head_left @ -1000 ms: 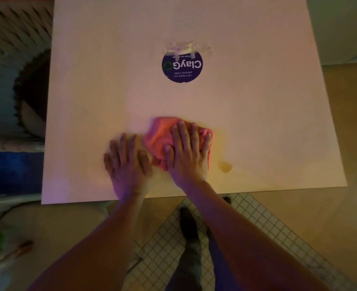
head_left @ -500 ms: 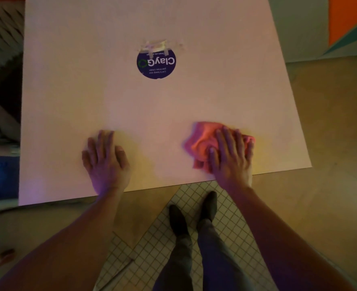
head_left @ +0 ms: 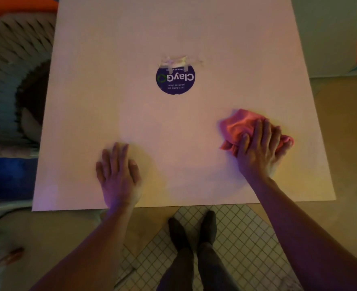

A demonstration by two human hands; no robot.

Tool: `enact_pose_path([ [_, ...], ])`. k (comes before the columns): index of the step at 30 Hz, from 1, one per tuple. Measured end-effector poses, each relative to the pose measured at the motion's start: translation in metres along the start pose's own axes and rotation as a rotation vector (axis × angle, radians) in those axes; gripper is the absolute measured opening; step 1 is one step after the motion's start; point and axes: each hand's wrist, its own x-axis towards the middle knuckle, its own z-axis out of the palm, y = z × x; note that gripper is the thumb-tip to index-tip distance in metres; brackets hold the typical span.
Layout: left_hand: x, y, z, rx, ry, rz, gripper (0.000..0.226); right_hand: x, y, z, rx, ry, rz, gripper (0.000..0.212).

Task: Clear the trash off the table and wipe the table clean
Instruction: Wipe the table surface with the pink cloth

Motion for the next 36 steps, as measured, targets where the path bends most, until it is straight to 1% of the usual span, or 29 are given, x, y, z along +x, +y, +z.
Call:
enact_pose_path([
  [3, 0.000, 0.000, 0.000, -0.003, 0.007, 0.003, 0.055, 0.008, -0.020, 0.003, 0.068, -0.037, 0.077, 0.059],
  [5, 0.000, 0.001, 0.001, -0.001, 0.002, 0.002, 0.055, 0.009, -0.037, 0.005, 0.079, -0.056, 0.079, 0.060],
  [9, 0.001, 0.002, 0.003, 0.001, 0.011, 0.002, 0.055, -0.004, -0.085, 0.007, 0.094, -0.064, -0.047, 0.059],
  [12, 0.002, -0.002, 0.003, -0.007, -0.001, 0.012, 0.055, -0.038, -0.116, 0.004, 0.121, -0.105, -0.162, 0.059],
  [15, 0.003, -0.002, 0.000, -0.050, -0.008, 0.019, 0.055, -0.085, -0.131, -0.001, 0.128, -0.171, -0.267, 0.061],
  [18, 0.005, -0.004, -0.005, -0.133, 0.008, 0.026, 0.052, -0.134, -0.133, -0.009, 0.101, -0.176, -0.301, 0.060],
  [20, 0.005, -0.012, -0.009, -0.208, 0.037, 0.068, 0.048, -0.166, -0.135, -0.014, 0.082, -0.186, -0.302, 0.060],
  [22, 0.008, -0.030, -0.015, -0.223, 0.062, 0.102, 0.044, -0.195, -0.138, -0.019, 0.056, -0.207, -0.297, 0.061],
  [24, 0.017, -0.063, -0.024, -0.175, 0.088, 0.051, 0.041, -0.219, -0.145, -0.021, 0.030, -0.224, -0.295, 0.062],
  [27, 0.042, -0.131, -0.038, -0.091, 0.153, -0.118, 0.040, -0.231, -0.162, -0.019, 0.015, -0.209, -0.226, 0.063],
  [28, 0.053, -0.153, -0.042, -0.076, 0.146, -0.181, 0.041, -0.229, -0.169, -0.018, 0.009, -0.203, -0.196, 0.063],
  [30, 0.071, -0.184, -0.050, -0.136, 0.052, -0.301, 0.044, -0.223, -0.185, -0.015, 0.005, -0.203, -0.164, 0.063],
  [33, 0.084, -0.191, -0.057, -0.243, -0.114, -0.428, 0.046, -0.207, -0.213, -0.012, -0.004, -0.218, -0.178, 0.065],
  [36, 0.082, -0.187, -0.063, -0.224, -0.145, -0.439, 0.045, -0.188, -0.246, -0.007, -0.020, -0.194, -0.198, 0.064],
])
